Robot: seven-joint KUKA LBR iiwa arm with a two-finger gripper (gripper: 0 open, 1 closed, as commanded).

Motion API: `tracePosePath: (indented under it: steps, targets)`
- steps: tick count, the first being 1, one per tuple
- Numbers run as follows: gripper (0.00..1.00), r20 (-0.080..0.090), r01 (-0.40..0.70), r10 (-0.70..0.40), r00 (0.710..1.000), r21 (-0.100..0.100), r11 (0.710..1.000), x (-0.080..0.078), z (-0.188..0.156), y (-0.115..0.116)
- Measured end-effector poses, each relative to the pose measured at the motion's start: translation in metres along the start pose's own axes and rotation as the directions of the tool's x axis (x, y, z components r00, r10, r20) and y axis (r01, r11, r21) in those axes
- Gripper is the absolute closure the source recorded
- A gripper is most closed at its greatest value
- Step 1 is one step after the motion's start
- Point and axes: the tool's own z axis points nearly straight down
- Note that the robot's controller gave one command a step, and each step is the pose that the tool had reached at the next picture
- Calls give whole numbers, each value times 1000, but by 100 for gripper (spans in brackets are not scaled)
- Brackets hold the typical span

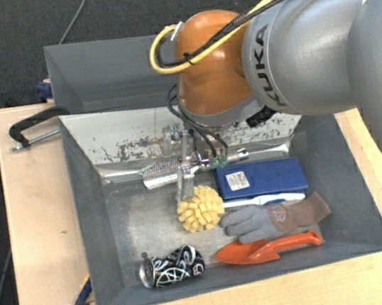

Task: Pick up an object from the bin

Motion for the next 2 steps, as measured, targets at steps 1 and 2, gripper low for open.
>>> tracePosePath:
  steps: [1,2]
  targets:
    - [0,8,-2,2,1000,-1,1000,-2,-5,-1]
    - [0,7,98,-98,995,-1,995,24,68,-41]
